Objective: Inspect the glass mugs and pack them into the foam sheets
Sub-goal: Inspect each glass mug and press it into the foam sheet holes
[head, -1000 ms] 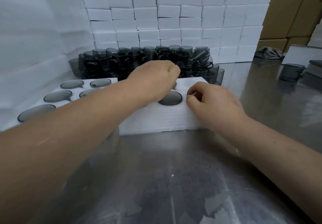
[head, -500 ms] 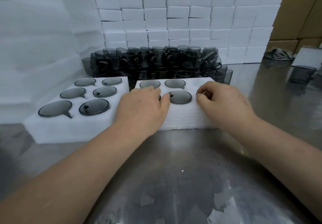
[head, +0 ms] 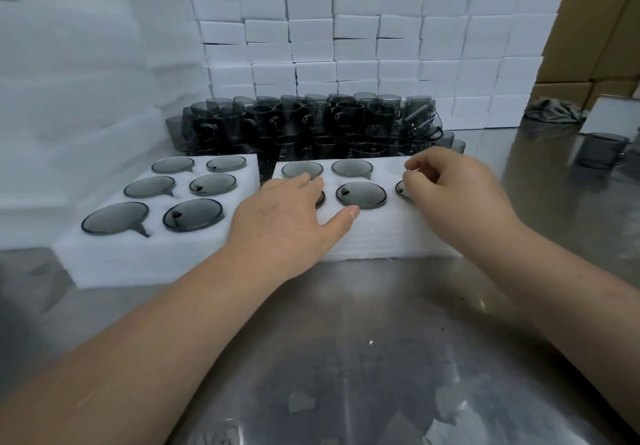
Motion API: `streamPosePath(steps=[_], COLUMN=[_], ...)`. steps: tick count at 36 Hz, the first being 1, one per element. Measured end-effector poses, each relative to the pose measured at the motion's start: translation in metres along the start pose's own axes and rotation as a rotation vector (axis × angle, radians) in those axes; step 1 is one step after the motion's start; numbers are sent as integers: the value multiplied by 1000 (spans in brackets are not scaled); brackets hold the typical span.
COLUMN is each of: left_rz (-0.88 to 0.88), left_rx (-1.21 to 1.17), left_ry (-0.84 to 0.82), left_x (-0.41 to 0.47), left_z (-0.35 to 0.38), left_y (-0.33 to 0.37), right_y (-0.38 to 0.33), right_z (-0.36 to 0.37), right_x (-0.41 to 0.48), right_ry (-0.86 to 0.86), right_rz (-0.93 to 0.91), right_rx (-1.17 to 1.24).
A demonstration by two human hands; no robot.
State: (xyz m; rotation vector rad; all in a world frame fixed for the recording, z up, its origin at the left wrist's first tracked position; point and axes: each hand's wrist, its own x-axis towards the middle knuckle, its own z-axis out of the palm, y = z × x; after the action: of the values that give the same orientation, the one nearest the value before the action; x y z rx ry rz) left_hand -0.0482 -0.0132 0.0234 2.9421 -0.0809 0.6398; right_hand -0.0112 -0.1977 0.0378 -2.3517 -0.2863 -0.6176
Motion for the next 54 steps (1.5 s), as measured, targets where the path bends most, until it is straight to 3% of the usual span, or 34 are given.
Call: streamPosePath(steps=[6,21,26,33,42,45,51,54], left_rz=[20,34,39,40,45,43,50,64], left_rx=[23,16,7,1,-2,-4,11,25], left_ry=[0,27,37,29,26,34,23,21], left_x=[2,3,3,3,3,3,3,4], left_z=[1,4,5,6,5,5,4,4], left_y=[-2,-4,-4,-5,-5,-5,-5,-5], right_y=[-5,-24,-25,-18,-15,-11,-15,-21], right_z=[-3,40,55,63,65,66,61,56], right_x=[26,110,122,128,125,131,135,132], right_ry=[-40,-480,-572,-634,-596,-558,-376,-178], right_rz=[55,-28,4,-21,-3,-95,-133,-253], right_rx=[86,-359,-512,-533,-429,-511,-531,-616])
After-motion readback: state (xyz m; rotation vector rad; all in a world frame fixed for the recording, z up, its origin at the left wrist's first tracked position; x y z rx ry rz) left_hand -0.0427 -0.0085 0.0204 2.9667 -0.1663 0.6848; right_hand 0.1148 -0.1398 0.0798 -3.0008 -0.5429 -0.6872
